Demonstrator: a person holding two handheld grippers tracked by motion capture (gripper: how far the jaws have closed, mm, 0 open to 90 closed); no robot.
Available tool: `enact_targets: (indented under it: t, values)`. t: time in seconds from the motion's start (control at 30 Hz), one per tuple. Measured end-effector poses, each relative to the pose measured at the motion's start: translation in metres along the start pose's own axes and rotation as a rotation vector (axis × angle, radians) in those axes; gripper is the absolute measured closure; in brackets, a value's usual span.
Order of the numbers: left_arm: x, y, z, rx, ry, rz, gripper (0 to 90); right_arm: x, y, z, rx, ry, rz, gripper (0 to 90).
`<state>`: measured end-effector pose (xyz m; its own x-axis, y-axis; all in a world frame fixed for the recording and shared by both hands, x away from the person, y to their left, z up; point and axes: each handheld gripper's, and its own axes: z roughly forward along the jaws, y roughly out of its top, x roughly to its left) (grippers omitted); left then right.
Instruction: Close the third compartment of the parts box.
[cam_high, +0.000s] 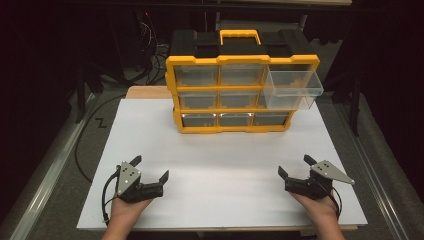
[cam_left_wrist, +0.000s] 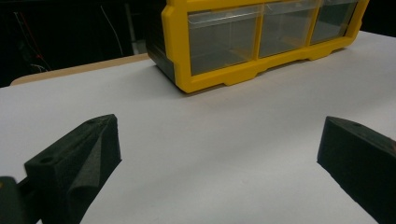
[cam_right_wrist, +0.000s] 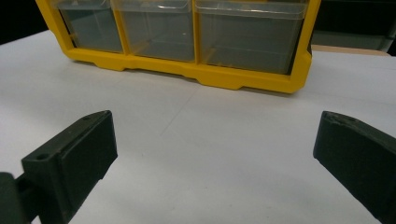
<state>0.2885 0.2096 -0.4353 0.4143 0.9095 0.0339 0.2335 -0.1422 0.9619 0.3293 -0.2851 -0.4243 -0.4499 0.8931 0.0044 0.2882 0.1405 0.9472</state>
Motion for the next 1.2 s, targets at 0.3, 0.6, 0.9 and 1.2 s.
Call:
enact_targets:
  t: [0.3,0.6,0.9,1.2]
  values:
    - [0.002,-0.003,0.008,0.037,-0.009,-0.009,0.4,-0.006,-0.003,0.004,0.01,-0.027,0.009,0.7]
    - [0.003,-0.003,0.007,0.038,-0.017,-0.009,0.3,-0.007,-0.006,0.005,0.025,-0.032,0.003,0.7]
    - [0.001,-0.005,0.009,0.041,-0.03,0.012,0.4,-0.01,-0.006,0.005,0.034,-0.046,0.013,1.4]
    - [0.001,-0.006,0.01,0.032,-0.027,0.002,0.3,-0.009,-0.005,0.005,0.051,-0.049,0.005,4.2]
